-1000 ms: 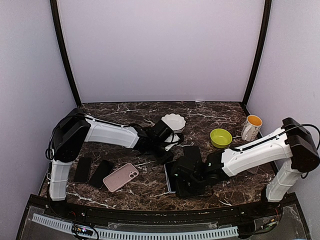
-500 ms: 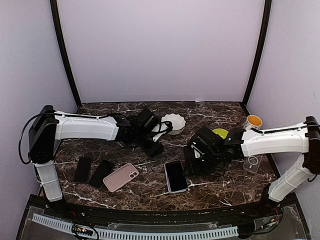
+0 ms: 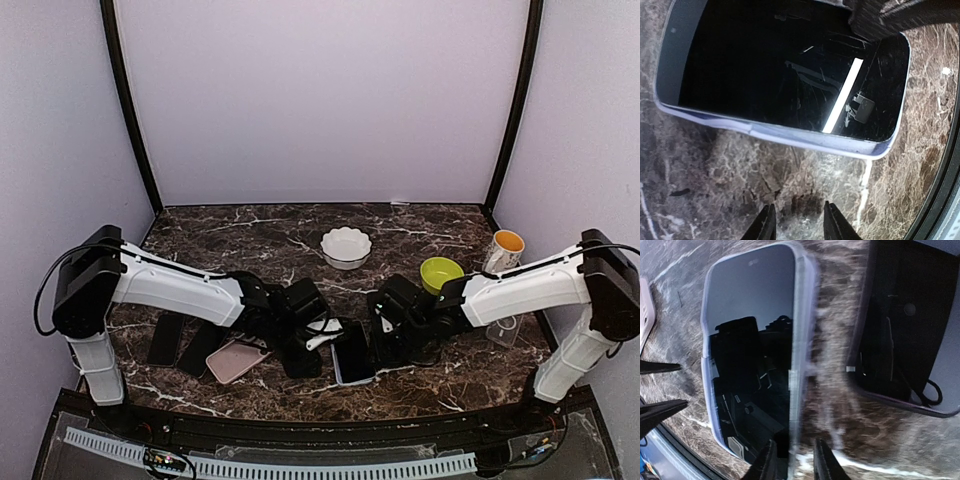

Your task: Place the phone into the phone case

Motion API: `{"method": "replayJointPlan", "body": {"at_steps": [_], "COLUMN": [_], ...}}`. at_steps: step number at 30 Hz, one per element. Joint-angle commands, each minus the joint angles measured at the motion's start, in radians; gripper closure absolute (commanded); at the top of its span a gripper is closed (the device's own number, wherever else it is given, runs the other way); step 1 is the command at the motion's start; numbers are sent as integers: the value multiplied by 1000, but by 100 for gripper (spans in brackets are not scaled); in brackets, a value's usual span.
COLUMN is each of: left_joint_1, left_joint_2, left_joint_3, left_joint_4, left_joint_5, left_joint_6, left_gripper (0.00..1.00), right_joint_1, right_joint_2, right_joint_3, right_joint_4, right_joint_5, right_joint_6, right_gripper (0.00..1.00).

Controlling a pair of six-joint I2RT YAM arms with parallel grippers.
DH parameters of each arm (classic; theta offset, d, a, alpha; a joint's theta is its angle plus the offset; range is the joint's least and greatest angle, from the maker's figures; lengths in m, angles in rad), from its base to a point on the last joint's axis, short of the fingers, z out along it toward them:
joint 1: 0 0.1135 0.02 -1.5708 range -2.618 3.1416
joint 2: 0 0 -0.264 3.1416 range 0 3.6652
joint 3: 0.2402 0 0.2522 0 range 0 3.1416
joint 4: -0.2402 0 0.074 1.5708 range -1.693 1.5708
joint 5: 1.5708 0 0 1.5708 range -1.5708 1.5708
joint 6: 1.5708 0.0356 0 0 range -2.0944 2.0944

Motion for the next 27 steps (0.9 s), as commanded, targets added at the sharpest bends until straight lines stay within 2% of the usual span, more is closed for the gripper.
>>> {"method": "replayJointPlan", "body": {"at_steps": [1,8,18,23,27], "left_joint_1": [8,8,7,9,15], "left_joint_2": [17,60,43,24,-6], "left_joint_3": [-12,-32,-55,-68,-67], "left_joint_4": [24,102,147,140,133], "left_joint_5": [82,136,165,134,141], "left_joint_6": [17,25,13,21,18], "left_gripper": [67,68,69,69,67], "right_joint_1": [48,99,166,161,136], "right_joint_2": [49,94,126,138,237], "right_joint_3": [1,18,12,-12,-21], "right_joint_4": [57,101,174,-18,-41], "right_joint_5": [-20,-51,-137,24,80], "right_joint_6": [32,85,179,177,127], "right_gripper": [79,89,95,88,92]}}
